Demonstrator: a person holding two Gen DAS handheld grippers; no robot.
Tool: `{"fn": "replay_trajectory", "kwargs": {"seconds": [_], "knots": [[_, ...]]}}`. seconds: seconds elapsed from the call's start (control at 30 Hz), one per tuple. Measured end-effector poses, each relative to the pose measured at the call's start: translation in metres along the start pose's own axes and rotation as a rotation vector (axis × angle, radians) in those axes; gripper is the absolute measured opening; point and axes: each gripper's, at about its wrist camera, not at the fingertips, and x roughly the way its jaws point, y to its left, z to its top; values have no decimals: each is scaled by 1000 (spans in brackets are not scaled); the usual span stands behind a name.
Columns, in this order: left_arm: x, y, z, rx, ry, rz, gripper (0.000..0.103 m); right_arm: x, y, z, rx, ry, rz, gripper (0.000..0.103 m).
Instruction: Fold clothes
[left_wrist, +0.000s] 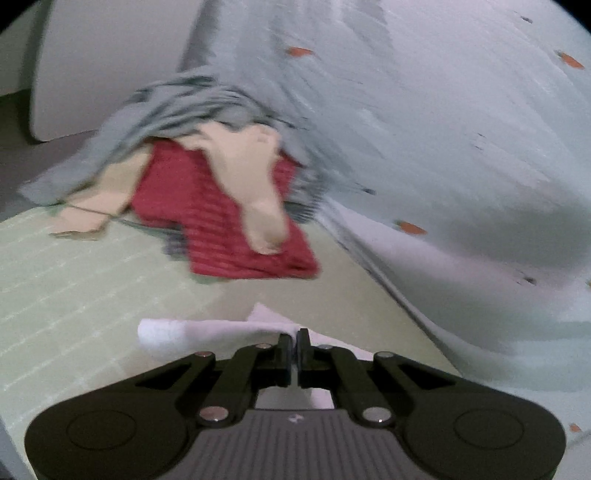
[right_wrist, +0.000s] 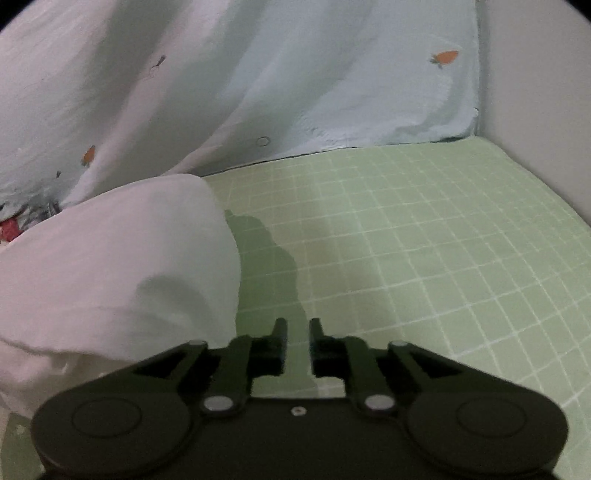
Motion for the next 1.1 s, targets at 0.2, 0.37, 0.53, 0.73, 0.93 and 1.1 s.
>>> {"fn": "replay_trajectory", "kwargs": {"seconds": [0.2,0.37,0.53,0.73,0.93,1.1], "knots": [[4,24,16,-38,-17,29,2,0,15,-6,31,13,62,36],[12,28,12,-37,-4,36,2,-19,41,-10,-35,15,128,42],[13,33,7,-52,6,43,2,-41,45,-17,-114,41,104,45],[15,30,1,-42,19,62,2,-38,40,-22,-118,102,134,46],[13,26,2,-23,19,65,2,-20,40,-29,-68,165,192,51],[15,22,2,-19,23,74,1,19,31,-31,56,173,180,23]]}}
